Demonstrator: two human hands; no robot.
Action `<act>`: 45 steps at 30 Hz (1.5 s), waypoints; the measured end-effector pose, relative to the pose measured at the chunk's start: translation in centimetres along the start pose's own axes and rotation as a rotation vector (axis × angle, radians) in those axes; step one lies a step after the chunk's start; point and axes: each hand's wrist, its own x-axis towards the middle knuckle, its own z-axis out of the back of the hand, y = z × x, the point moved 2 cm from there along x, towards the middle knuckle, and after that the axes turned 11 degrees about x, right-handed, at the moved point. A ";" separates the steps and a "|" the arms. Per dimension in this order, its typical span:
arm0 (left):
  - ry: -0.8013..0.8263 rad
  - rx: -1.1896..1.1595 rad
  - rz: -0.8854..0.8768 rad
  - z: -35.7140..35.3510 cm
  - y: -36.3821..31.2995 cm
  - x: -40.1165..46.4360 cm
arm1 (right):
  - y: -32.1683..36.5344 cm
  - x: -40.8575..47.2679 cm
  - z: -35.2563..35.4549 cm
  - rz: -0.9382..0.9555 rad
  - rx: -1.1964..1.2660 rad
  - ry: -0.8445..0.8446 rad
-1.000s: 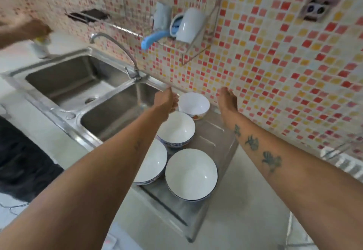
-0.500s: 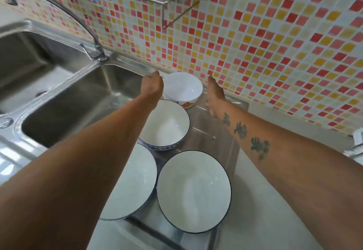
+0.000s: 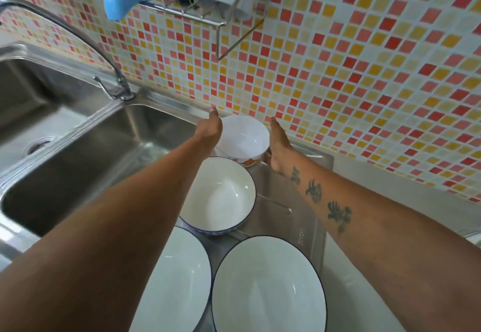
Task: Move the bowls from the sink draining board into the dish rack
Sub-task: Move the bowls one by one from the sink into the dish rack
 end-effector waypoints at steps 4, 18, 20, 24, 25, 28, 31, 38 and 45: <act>0.061 -0.025 0.029 -0.5 -0.3 0.1 | -0.3 0.2 -0.4 -0.021 0.013 -0.005; 0.110 -0.107 0.007 -2.5 -2.5 -2.8 | 2.2 -2.1 2.1 -0.001 0.062 -0.052; 0.139 -0.134 -0.020 -3.0 -3.1 -4.2 | 3.4 -3.3 3.3 0.017 0.052 -0.064; 0.168 -0.138 -0.035 -3.5 -4.5 -7.8 | 5.4 -5.8 5.7 0.042 0.049 -0.084; 0.175 -0.136 -0.035 -3.6 -4.9 -8.7 | 5.8 -6.7 6.2 0.047 0.048 -0.087; 0.175 -0.146 -0.033 -3.4 -6.1 -12.2 | 7.0 -9.6 7.8 0.062 0.038 -0.088; 0.157 -0.152 -0.043 -2.9 -7.2 -15.8 | 8.4 -13.4 9.4 0.082 0.033 -0.072; 0.128 -0.125 -0.124 -1.2 -9.9 -26.6 | 11.3 -24.7 12.5 0.117 0.059 -0.007; 0.126 -0.088 -0.213 0.0 -11.9 -37.3 | 13.9 -34.2 16.0 0.162 0.082 0.074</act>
